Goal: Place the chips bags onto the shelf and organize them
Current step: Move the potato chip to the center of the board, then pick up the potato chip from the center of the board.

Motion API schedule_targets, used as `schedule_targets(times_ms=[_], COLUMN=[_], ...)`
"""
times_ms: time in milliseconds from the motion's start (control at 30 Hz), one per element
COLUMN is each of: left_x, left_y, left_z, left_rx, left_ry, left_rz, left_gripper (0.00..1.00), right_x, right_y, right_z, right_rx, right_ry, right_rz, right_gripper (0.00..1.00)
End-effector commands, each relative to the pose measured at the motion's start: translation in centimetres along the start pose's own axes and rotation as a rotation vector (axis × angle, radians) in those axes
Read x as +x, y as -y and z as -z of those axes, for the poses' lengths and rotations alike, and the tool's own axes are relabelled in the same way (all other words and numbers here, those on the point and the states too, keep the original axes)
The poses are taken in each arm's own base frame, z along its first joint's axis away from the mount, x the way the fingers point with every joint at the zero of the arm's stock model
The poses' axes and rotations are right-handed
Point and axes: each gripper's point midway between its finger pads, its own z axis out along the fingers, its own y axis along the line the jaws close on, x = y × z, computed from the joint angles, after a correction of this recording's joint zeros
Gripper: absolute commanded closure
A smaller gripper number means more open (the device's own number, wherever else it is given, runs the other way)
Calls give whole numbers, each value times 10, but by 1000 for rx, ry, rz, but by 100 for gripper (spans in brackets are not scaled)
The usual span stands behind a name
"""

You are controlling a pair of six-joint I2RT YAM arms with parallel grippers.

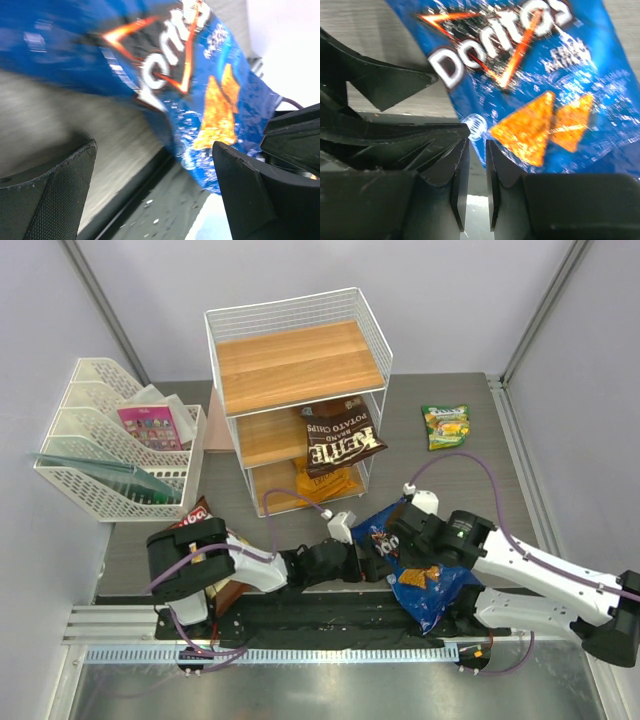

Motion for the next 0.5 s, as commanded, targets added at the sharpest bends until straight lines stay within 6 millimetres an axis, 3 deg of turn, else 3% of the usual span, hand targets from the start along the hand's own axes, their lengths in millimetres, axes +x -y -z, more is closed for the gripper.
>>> schedule_targets(times_ms=[0, 133, 333, 433, 467], left_x=[-4, -2, -4, -4, -3], left_y=[33, 22, 11, 10, 12], left_z=[-14, -25, -39, -47, -49], left_rx=[112, 99, 68, 69, 78], left_ry=[44, 65, 108, 114, 115], left_rz=[62, 80, 81, 72, 74], left_gripper=[4, 5, 6, 11, 18], right_x=[-2, -12, -16, -17, -16], right_y=[14, 20, 18, 21, 23], right_z=[15, 29, 29, 30, 30], right_rx=[6, -2, -2, -8, -3], right_ry=[52, 105, 124, 139, 137], right_rz=[-48, -57, -53, -67, -65], right_gripper=[76, 76, 76, 74, 73])
